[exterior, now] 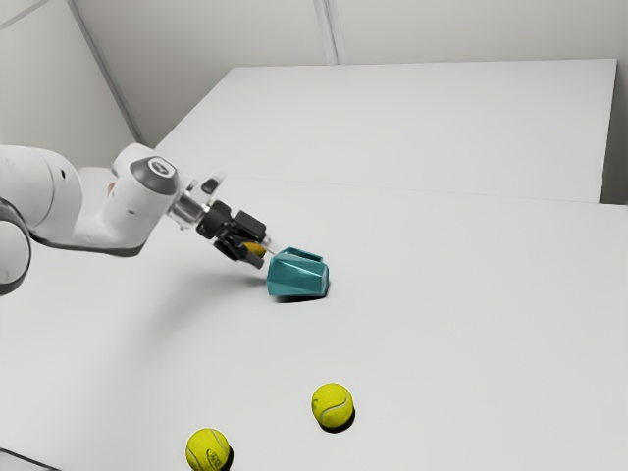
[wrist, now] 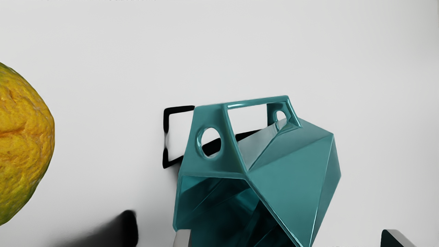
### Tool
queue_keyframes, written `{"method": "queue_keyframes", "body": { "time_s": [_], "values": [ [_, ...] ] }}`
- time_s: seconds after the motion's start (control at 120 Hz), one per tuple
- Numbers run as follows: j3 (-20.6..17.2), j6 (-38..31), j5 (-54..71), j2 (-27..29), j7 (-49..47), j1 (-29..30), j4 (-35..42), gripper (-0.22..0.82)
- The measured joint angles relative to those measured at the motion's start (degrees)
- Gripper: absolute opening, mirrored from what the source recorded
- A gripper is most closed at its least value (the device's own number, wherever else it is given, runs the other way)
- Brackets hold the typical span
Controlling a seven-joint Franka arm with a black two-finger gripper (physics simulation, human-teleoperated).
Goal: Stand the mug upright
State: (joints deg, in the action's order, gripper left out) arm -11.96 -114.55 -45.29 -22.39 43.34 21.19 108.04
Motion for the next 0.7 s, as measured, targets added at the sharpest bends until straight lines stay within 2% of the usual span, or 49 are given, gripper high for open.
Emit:
{"method": "queue_keyframes", "body": {
  "time_s": [0.25, 0.383, 0.5, 0.7],
  "values": [
    [-0.2, 3.1, -4.2, -1.0, 6.9, -0.1, 0.9, 0.60],
    [-0.6, 4.2, -6.1, -1.9, 9.5, -0.2, 1.0, 0.54],
    [-1.0, 4.8, -7.4, -2.8, 11.5, -0.2, 1.0, 0.44],
    [-1.4, 5.3, -8.3, -3.2, 14.1, -0.1, 0.9, 0.14]
  ]
}}
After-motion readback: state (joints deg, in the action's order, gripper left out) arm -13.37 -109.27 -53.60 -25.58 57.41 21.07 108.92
